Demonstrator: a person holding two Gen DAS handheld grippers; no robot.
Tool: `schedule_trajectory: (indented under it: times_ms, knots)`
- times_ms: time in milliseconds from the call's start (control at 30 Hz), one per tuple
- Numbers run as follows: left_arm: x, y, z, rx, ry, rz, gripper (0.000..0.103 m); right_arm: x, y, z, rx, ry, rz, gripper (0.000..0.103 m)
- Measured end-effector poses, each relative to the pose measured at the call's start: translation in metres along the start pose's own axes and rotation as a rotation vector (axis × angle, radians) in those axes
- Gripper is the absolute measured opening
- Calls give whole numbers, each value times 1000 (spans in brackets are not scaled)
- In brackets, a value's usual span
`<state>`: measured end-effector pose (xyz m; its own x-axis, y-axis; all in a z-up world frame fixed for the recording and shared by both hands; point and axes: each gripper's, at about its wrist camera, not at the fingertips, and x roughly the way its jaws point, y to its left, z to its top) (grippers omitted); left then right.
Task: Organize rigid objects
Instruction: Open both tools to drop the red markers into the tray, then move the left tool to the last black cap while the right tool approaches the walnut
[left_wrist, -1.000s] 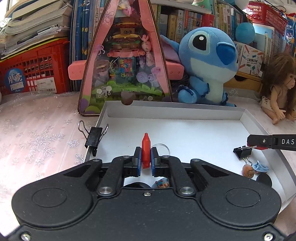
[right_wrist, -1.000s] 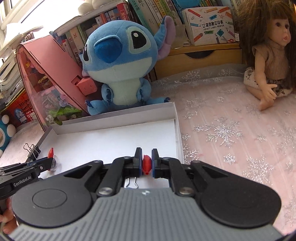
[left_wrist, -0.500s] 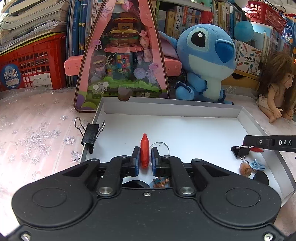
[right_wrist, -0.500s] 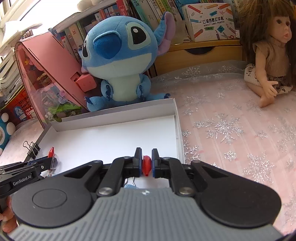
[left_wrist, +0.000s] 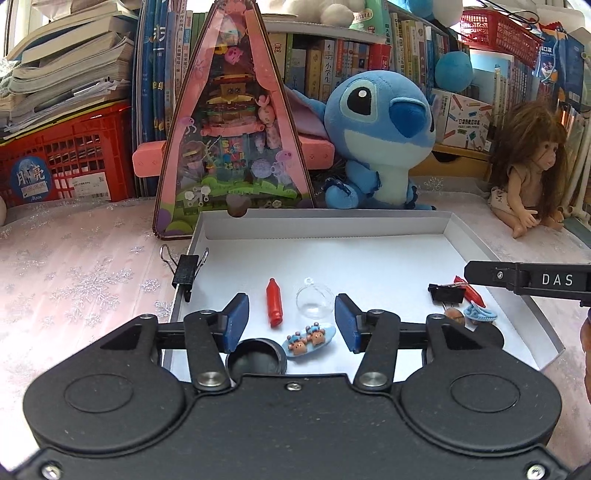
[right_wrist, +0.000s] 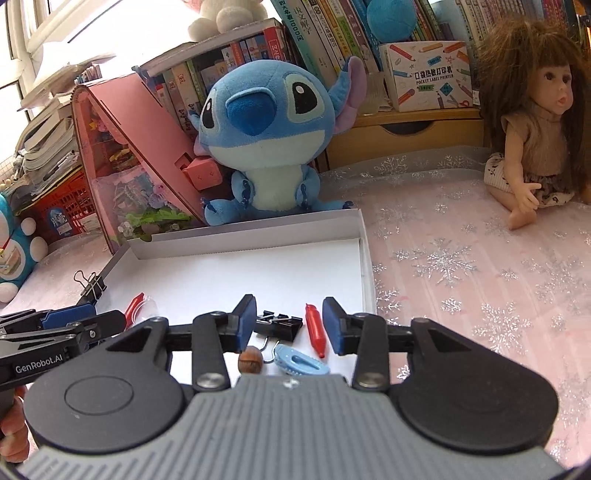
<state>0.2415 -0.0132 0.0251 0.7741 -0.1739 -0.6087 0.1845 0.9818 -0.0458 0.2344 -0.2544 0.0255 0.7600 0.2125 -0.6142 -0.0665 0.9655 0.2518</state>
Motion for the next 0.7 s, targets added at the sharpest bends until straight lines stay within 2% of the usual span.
schedule_trajectory:
  times_ms: [433, 700]
  knots:
    - [-60, -6, -32, 25, -20, -16, 60, -56, 24, -24, -97, -70, 19, 75]
    - [-87, -4, -58, 32, -17, -19, 62, -83, 43, -53, -163, -84, 48, 79]
